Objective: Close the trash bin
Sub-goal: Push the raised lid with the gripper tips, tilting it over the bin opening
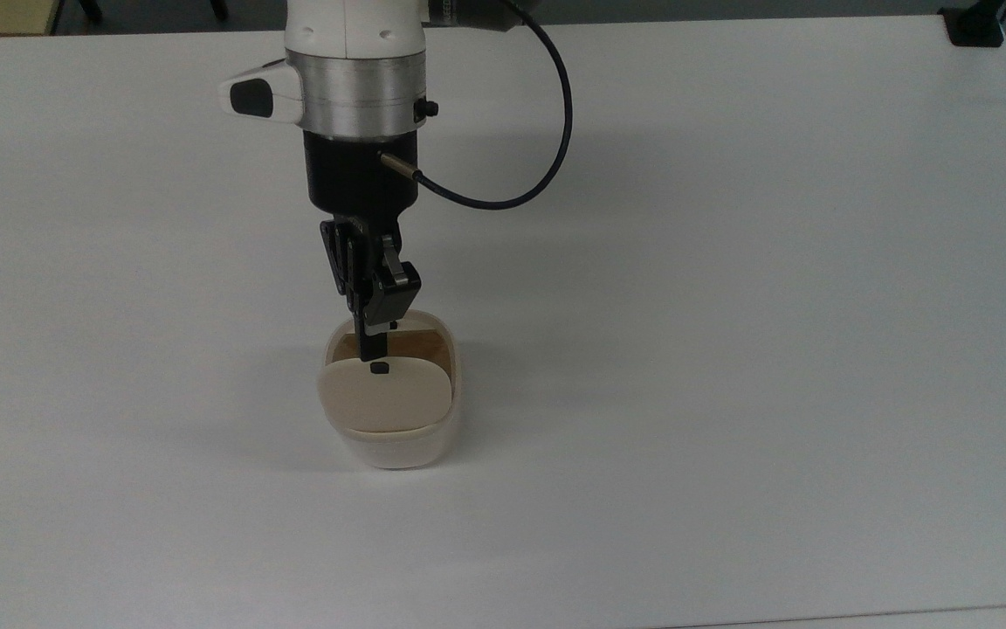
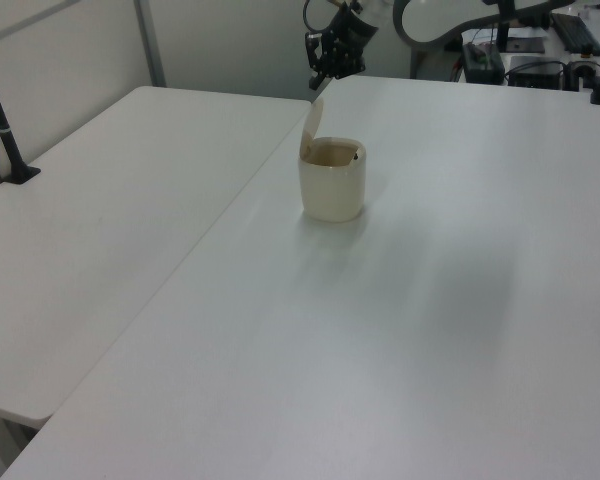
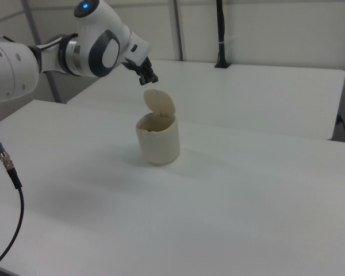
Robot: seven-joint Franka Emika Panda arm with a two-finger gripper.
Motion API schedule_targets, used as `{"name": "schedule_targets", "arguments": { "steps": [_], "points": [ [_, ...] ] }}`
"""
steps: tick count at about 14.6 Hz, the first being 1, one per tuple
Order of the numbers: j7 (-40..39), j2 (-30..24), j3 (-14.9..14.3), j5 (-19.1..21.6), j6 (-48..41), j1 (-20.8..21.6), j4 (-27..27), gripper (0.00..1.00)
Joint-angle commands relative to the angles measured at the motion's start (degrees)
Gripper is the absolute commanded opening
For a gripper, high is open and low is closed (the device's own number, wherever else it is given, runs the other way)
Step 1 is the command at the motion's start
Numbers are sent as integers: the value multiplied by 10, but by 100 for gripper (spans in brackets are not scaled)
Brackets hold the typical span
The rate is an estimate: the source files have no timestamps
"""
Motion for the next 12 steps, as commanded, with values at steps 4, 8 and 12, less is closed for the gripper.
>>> {"name": "schedule_targets", "arguments": {
  "steps": [4, 8, 12],
  "points": [
    [35, 30, -7, -1, 42, 5, 12, 0],
    [32, 36, -7, -3, 52, 4, 10, 0],
    [30, 29, -7, -5, 51, 4, -5, 0]
  ]
}}
